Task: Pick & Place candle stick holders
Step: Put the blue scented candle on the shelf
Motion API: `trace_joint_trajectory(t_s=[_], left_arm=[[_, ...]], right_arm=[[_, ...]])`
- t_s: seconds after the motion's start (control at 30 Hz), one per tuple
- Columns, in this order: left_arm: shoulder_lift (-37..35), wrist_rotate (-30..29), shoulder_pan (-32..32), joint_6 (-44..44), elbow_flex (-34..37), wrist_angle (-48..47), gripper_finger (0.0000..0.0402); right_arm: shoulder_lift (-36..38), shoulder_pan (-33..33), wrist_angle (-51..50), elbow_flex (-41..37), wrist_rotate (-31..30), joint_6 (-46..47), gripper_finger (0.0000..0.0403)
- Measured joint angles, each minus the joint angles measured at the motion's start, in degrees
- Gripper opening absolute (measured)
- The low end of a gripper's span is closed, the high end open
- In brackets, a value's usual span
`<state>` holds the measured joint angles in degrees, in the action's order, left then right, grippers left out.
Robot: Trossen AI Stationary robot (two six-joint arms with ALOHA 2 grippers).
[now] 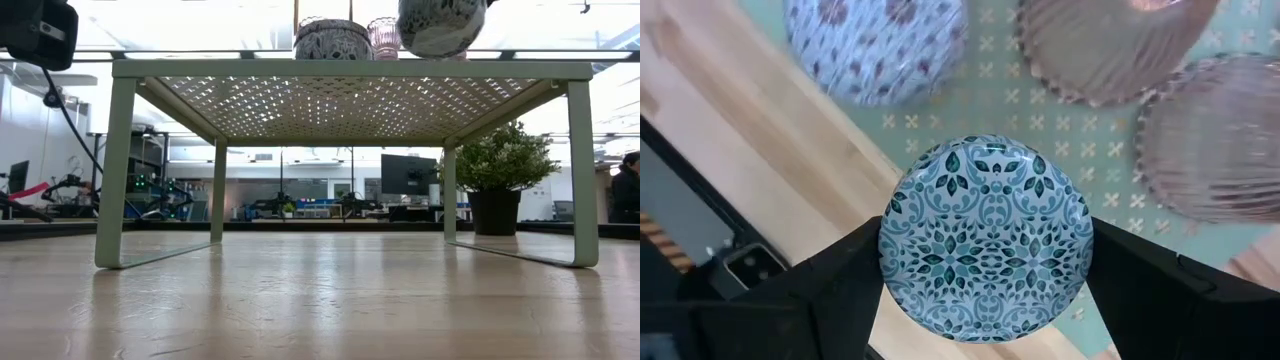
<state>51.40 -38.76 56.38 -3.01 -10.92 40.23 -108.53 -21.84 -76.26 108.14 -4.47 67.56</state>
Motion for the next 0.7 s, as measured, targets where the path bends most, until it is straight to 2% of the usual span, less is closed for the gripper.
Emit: trace_joint_trajectory(t_s=[0.33,0.7], left_arm=[[0.00,0.10,0.04,0.00,0.00,-0.02,0.0232],[0.00,0.06,0.04,0.00,0.00,-0.02,0.0232]], right_arm=[[0.02,0.11,0.08,-1.38,-0.64,11.17,0.0299],[-0.02,0.26,2.76,-3.27,-4.72,20.37,0.0301]])
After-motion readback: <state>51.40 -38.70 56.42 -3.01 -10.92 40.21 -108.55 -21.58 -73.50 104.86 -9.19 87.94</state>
